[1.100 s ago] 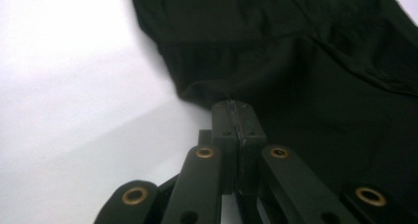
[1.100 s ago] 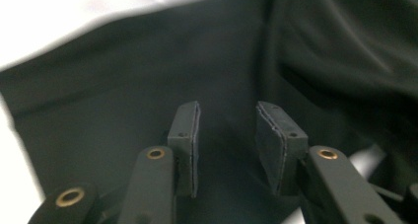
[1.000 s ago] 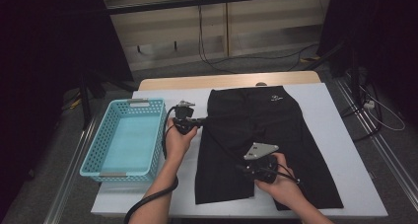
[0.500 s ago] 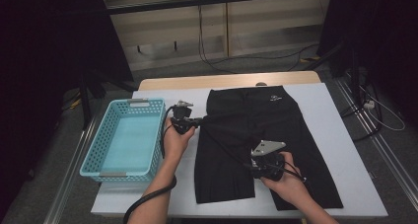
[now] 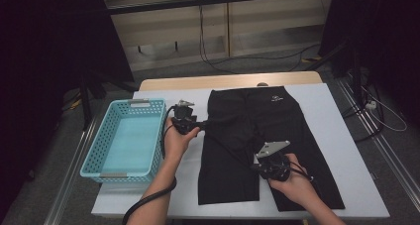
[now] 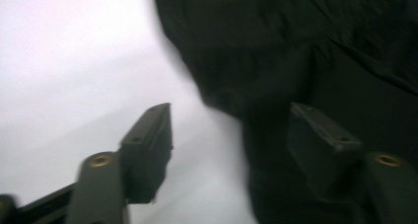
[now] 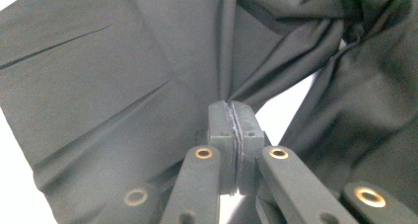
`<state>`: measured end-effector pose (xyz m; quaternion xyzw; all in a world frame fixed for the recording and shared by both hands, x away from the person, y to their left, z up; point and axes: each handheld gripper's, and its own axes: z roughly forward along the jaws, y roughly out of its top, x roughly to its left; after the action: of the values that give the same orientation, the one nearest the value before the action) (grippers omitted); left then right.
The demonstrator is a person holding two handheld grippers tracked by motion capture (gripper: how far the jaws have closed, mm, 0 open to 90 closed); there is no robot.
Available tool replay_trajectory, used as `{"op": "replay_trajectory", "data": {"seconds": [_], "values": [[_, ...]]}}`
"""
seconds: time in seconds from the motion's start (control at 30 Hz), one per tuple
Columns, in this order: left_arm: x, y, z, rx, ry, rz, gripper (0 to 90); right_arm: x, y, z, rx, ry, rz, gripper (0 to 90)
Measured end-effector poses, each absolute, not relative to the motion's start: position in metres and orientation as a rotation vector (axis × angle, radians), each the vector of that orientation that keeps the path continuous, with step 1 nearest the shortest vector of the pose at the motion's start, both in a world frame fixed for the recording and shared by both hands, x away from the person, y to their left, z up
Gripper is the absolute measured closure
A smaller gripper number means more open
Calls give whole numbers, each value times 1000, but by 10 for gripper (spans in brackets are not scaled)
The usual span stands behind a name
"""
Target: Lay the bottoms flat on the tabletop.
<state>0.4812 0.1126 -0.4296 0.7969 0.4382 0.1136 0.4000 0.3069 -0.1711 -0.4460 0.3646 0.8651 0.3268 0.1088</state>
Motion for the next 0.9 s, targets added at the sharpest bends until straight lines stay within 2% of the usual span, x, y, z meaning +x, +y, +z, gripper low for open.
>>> {"op": "replay_trajectory", "data": {"seconds": [0.1, 0.17, 0.23, 0.37, 0.5, 0.57, 0.67, 0.87, 0.9], "values": [[484, 114, -428, 2007, 1121, 312, 283, 304, -173, -443, 1035, 2566, 943, 878], [487, 113, -429, 2009, 1129, 313, 278, 302, -170, -440, 1015, 2543, 950, 793], [491, 113, -431, 2011, 1135, 314, 279, 301, -166, -438, 992, 2512, 994, 664], [499, 109, -438, 2009, 1157, 304, 311, 298, -153, -439, 939, 2522, 1044, 572], [511, 100, -441, 2006, 1136, 313, 368, 294, -141, -442, 893, 2537, 1091, 517], [517, 95, -443, 2022, 1117, 352, 438, 291, -134, -443, 854, 2548, 1109, 505], [525, 88, -447, 2041, 1116, 355, 488, 289, -128, -444, 837, 2567, 1132, 487], [534, 80, -461, 2048, 1132, 349, 549, 288, -125, -446, 803, 2577, 1154, 445], [535, 80, -461, 2047, 1140, 362, 607, 287, -124, -446, 804, 2577, 1159, 445]]}}
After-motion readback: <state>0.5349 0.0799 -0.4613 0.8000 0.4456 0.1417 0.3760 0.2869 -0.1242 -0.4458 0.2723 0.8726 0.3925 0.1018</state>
